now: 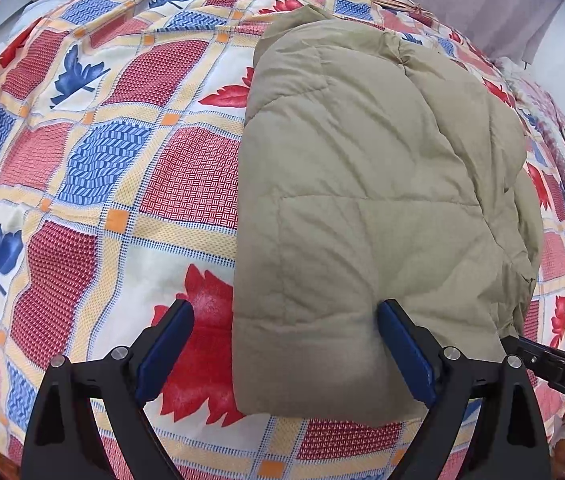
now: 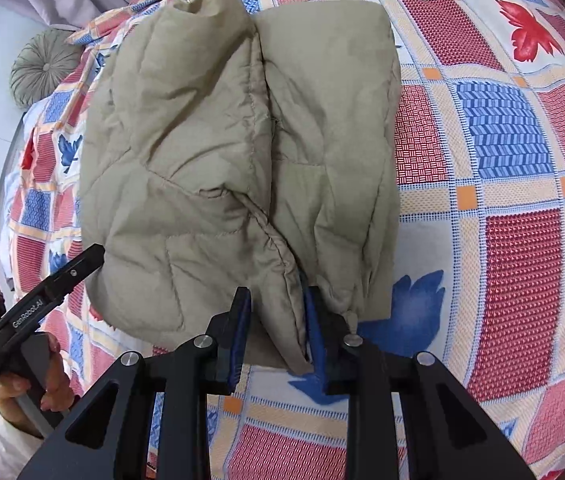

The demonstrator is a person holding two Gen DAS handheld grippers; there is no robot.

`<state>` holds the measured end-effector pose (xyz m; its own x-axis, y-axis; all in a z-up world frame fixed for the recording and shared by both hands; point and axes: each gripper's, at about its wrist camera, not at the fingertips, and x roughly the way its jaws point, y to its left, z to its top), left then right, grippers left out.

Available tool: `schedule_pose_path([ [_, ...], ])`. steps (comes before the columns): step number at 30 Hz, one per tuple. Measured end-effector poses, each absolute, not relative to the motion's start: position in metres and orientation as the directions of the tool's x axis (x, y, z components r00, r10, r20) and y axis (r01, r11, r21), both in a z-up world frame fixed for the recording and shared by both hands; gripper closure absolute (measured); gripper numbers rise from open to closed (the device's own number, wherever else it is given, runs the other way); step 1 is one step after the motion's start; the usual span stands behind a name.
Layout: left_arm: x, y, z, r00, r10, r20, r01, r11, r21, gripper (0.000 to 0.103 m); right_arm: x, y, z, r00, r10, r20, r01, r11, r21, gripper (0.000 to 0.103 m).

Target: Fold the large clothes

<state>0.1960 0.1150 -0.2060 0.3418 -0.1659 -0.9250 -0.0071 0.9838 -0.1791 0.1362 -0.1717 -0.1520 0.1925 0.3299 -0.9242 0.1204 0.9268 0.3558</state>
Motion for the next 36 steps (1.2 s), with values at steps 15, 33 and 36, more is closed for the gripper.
schedule_pose_path([
  [15, 0.115, 0.127, -0.094, 0.391, -0.103, -0.914, 0.007, 0.994, -0.109, 0.001, 0.082, -0.162, -0.059, 0.207, 0.335, -0.919, 0.128, 0.922, 0.365, 0.044],
  [33, 0.054, 0.117, -0.005, 0.42, -0.021, -0.907, 0.012, 1.0, -0.017, 0.0, 0.035, -0.139, 0.064, 0.411, 0.097, -0.907, 0.075, 0.987, 0.14, 0.0],
  [36, 0.051, 0.118, 0.001, 0.42, -0.01, -0.907, 0.001, 1.0, -0.011, 0.0, 0.032, -0.137, 0.072, 0.43, 0.094, -0.898, 0.074, 0.987, 0.139, 0.0],
])
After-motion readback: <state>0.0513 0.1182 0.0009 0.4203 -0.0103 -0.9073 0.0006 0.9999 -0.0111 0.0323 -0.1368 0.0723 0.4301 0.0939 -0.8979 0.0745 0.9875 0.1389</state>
